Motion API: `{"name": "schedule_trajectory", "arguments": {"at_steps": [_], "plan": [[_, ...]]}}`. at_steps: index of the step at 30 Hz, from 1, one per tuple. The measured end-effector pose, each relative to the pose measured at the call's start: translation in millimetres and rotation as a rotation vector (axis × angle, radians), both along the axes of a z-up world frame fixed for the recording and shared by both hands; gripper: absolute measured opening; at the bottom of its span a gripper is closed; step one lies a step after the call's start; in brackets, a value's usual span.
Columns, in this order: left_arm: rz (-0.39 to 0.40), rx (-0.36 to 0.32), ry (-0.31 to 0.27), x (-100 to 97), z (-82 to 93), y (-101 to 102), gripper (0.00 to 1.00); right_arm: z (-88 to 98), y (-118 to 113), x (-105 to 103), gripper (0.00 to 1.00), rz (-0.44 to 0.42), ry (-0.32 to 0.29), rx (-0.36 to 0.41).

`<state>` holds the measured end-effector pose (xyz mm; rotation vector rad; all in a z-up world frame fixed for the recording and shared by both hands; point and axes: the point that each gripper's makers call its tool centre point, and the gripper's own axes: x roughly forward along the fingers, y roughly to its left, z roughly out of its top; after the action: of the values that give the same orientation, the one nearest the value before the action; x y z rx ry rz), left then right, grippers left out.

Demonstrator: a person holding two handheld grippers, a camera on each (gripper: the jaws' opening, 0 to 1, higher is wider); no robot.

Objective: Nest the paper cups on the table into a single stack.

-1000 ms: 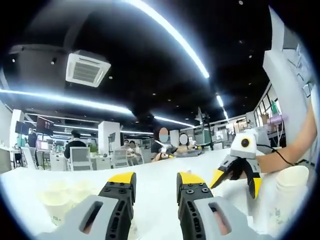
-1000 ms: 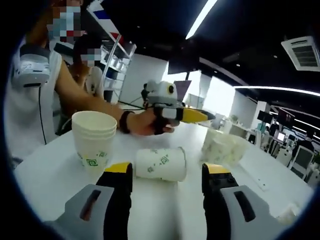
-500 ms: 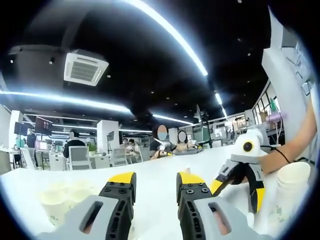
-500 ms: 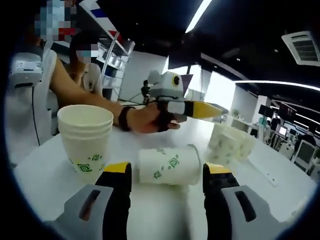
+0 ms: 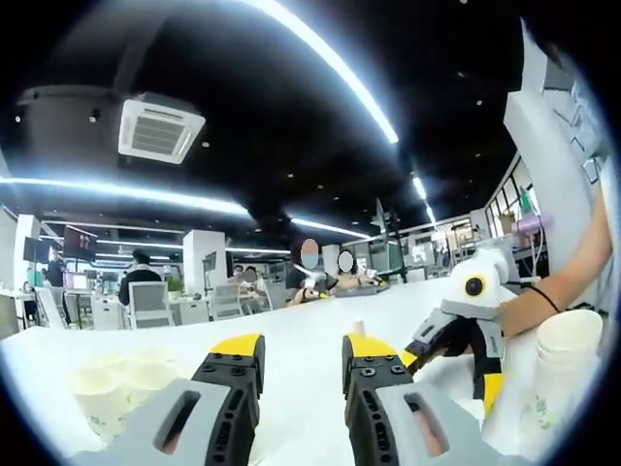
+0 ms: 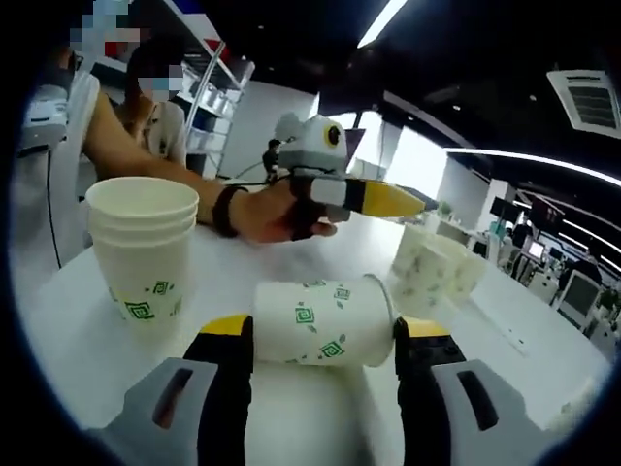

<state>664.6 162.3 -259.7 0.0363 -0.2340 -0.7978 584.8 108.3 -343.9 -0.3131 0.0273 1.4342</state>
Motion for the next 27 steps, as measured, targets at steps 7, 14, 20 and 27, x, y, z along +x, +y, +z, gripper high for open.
{"name": "schedule_trajectory", "arguments": {"at_steps": [7,14,20,27], "plan": [[-0.016,0.002,0.006,-1.5,-1.3,-2.8,0.34,12.2,-21.8,26.2,0.61,-0.118,0.286,0.134],[-0.105,0.016,-0.018,-15.8,-1.6,-20.0,0.34,15.2,-41.3,46.6,0.62,-0.184,0.558,0.251],[-0.201,0.022,-0.052,-32.0,1.1,-36.0,0.36,13.2,-45.0,40.6,0.61,-0.162,0.7,0.296],[-0.245,0.072,-0.049,-37.3,-7.3,-46.7,0.37,16.6,-51.3,46.0,0.61,-0.196,0.694,0.331]]}}
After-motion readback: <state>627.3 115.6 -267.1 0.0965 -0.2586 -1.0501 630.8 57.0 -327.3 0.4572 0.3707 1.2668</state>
